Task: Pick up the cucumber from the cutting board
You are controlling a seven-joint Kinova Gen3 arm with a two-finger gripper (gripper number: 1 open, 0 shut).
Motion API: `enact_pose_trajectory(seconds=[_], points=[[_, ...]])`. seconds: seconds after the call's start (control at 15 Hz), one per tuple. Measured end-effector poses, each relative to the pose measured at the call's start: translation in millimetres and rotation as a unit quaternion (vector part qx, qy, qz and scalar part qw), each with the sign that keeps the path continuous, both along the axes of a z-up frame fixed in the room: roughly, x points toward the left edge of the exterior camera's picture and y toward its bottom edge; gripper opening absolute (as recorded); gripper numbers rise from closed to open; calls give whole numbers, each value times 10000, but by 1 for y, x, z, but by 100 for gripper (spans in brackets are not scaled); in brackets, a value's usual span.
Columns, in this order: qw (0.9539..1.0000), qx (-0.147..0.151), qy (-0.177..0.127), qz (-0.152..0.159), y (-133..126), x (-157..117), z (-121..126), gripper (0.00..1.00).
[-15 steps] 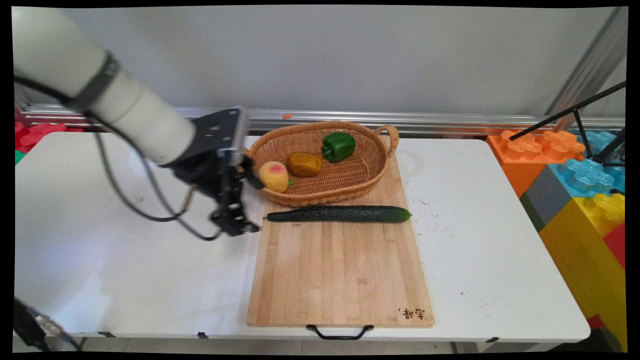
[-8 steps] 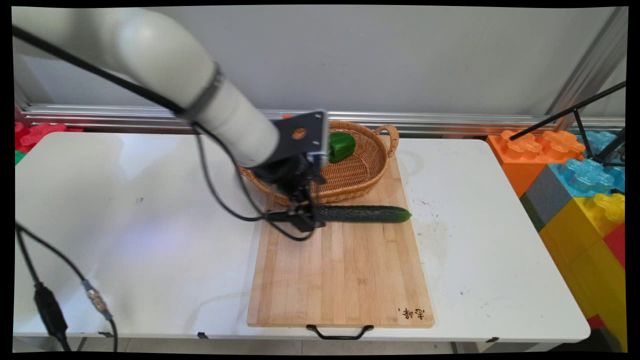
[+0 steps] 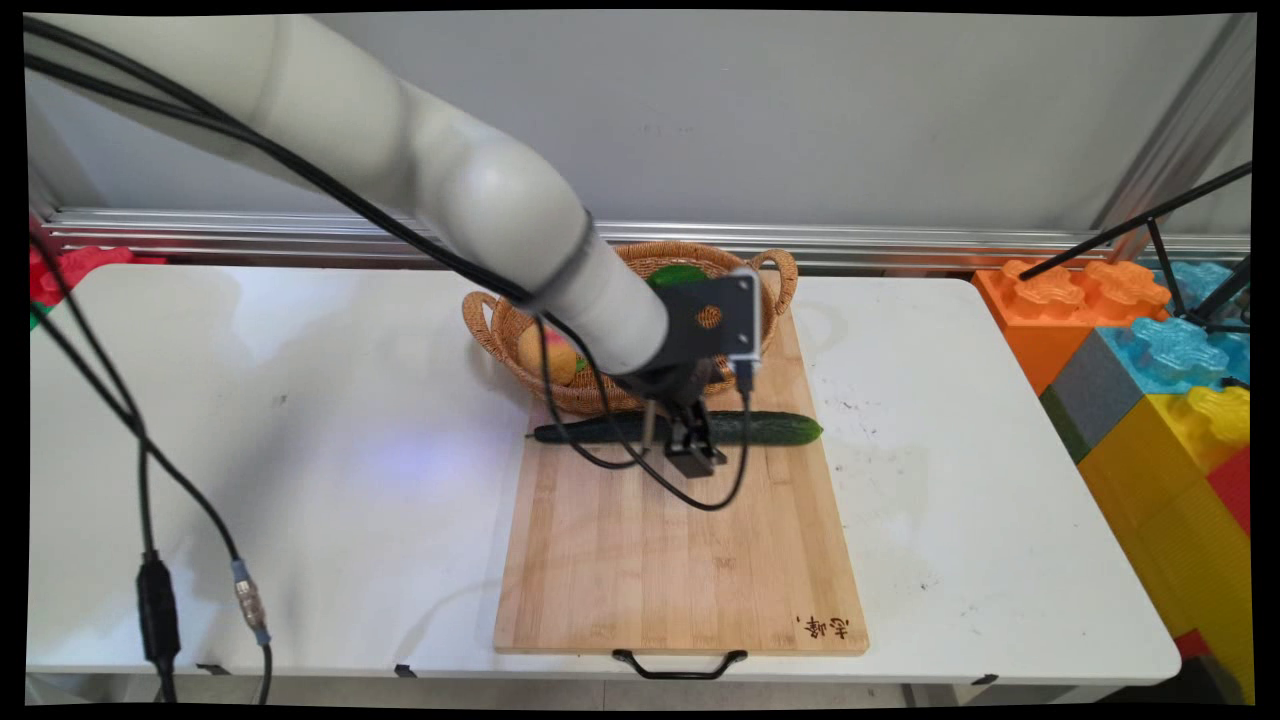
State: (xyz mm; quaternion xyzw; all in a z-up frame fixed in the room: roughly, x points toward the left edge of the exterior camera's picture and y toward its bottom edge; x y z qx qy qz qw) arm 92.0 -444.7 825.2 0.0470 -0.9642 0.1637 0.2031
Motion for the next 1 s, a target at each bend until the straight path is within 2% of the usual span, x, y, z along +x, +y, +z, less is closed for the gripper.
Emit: enact_pose_trajectory(seconds=[0.47, 0.93, 1.0], points=[[9999, -90, -101, 32, -19, -40, -44, 100], [9998, 35, -90, 173, -31, -62, -63, 100], [9997, 73, -83, 209, -31, -63, -63, 0]])
